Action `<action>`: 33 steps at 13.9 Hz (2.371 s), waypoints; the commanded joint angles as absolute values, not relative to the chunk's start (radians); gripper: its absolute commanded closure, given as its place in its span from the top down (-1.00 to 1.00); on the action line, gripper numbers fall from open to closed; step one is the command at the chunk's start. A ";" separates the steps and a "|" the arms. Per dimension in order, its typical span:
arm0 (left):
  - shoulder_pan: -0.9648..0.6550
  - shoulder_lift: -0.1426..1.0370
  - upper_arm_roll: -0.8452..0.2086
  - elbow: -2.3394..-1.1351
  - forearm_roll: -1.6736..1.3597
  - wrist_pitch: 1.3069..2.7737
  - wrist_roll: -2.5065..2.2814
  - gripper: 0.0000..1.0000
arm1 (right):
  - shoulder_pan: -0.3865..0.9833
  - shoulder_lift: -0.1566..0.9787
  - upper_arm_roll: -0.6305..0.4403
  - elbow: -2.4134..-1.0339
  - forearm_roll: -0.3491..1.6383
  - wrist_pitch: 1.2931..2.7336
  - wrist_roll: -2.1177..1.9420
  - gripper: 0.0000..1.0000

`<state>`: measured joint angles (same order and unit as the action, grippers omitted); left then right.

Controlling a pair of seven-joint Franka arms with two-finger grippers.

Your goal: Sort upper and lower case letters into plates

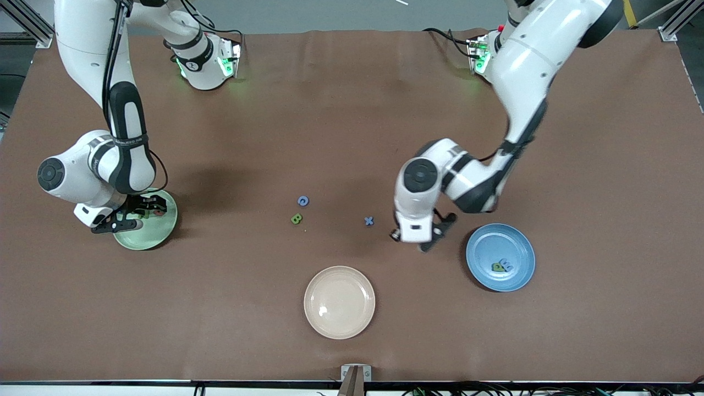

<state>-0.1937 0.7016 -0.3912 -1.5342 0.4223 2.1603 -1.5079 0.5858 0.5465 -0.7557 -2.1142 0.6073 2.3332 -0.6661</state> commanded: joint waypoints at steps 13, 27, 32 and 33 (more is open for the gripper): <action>0.055 0.687 -0.442 -1.586 0.420 2.109 -1.167 0.99 | 1.106 0.583 -0.747 -1.890 0.624 2.177 0.645 0.93; -0.379 0.890 -0.449 -1.431 0.428 2.233 -1.306 0.58 | 1.015 0.785 -0.558 -1.686 0.624 2.246 0.919 0.45; -0.391 0.922 -0.449 -1.396 0.428 2.235 -1.292 0.32 | 1.019 0.805 -0.532 -1.687 0.624 2.292 0.917 0.17; -0.393 0.937 -0.449 -1.378 0.428 2.235 -1.286 0.31 | 1.017 0.807 -0.529 -1.687 0.623 2.298 0.916 0.11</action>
<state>-0.3823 0.8988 -0.4543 -1.4371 0.4216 2.2408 -1.3109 1.0297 0.7881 -0.5457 -1.7046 0.6088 2.2826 0.9137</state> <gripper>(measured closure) 0.335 0.414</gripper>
